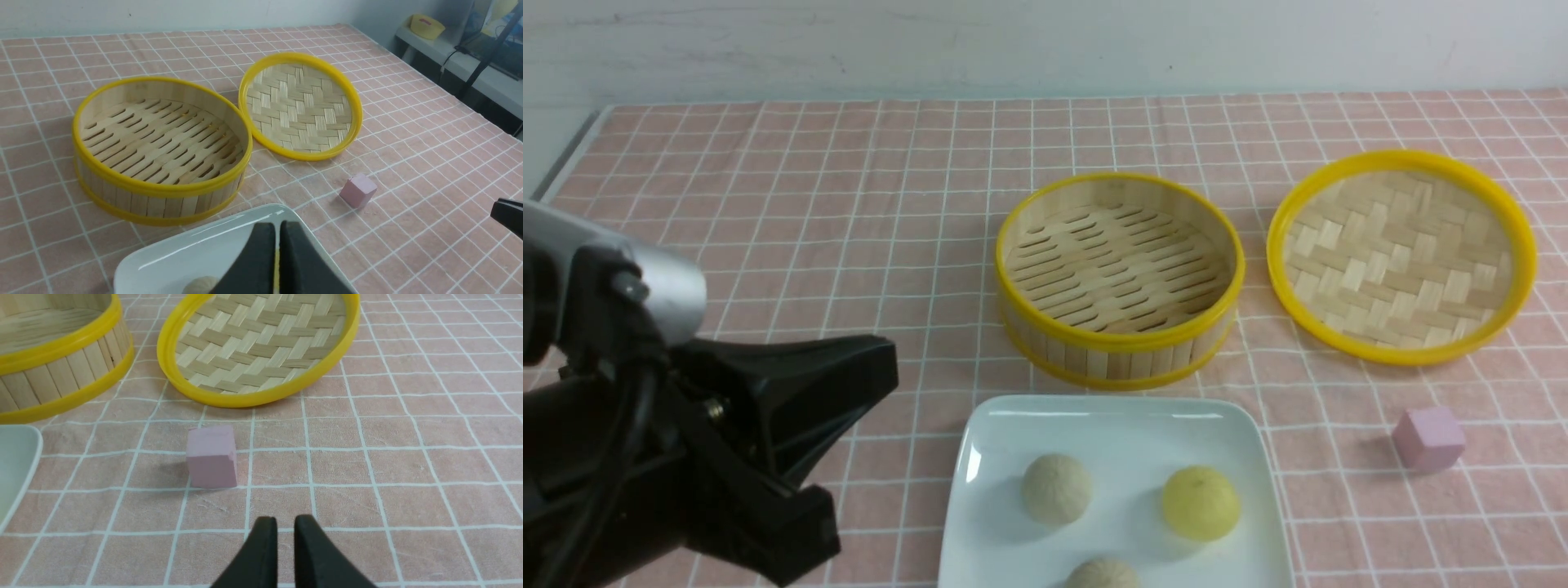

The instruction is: Put the steamed buns into the plate on the pink tablecloth.

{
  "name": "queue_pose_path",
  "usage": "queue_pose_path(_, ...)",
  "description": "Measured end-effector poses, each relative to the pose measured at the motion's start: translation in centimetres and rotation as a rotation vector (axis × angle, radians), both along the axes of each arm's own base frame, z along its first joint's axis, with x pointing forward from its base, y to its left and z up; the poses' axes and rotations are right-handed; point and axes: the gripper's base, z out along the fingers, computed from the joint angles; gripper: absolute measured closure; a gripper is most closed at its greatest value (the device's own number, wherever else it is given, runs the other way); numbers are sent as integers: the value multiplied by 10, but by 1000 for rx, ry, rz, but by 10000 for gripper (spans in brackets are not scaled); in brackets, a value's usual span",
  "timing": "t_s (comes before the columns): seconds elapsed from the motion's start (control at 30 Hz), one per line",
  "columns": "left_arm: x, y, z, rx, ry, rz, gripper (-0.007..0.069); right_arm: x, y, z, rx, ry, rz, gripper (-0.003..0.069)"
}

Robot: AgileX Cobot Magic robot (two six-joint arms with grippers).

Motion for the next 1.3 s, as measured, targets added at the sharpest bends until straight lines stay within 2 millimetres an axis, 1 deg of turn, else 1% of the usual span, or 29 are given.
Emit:
queue_pose_path(0.27,0,0,-1,11,7,3,570,0,0,0,0,0,0,554)
queue_pose_path(0.37,-1,5,-10,91,30,5,565,0,0,0,0,0,0,553)
queue_pose_path(0.5,-3,20,-27,119,66,64,559,0,0,0,0,0,0,552)
queue_pose_path(0.53,-3,28,-32,102,55,105,559,0,0,0,0,0,0,550)
queue_pose_path(0.6,-4,34,-36,85,34,140,559,0,0,0,0,0,0,548)
queue_pose_path(0.67,-6,49,-44,42,-30,244,559,0,0,0,0,0,0,546)
queue_pose_path(0.7,-6,50,-46,43,-30,253,559,0,0,0,0,0,0,545)
queue_pose_path(0.73,-10,60,-55,22,-64,321,559,0,0,0,0,0,0,543)
queue_pose_path(0.8,-14,70,-69,15,-80,413,556,0,0,0,0,0,0,541)
queue_pose_path(0.83,-18,76,-83,22,-73,464,554,0,0,0,0,0,0,540)
queue_pose_path(0.87,-20,80,-90,22,-76,505,553,0,0,0,0,0,0,538)
queue_pose_path(0.9,-21,81,-92,24,-77,512,552,0,0,0,0,0,0,538)
queue_pose_path(0.93,-24,87,-111,51,-67,579,550,0,0,0,0,0,0,536)
queue_pose_path(1.0,-26,92,-124,82,-69,635,550,0,0,0,0,0,0,533)
queue_pose_path(1.03,-27,92,-125,87,-69,640,550,0,0,0,0,0,0,533)
queue_pose_path(1.07,-28,96,-135,122,-67,678,549,0,0,0,0,0,0,531)
queue_pose_path(1.1,-28,97,-138,130,-67,686,548,0,0,0,0,0,0,531)
queue_pose_path(1.13,-30,99,-144,155,-77,709,547,0,0,0,0,0,0,531)
queue_pose_path(1.3,-36,102,-155,158,-117,743,538,0,0,0,0,0,0,525)
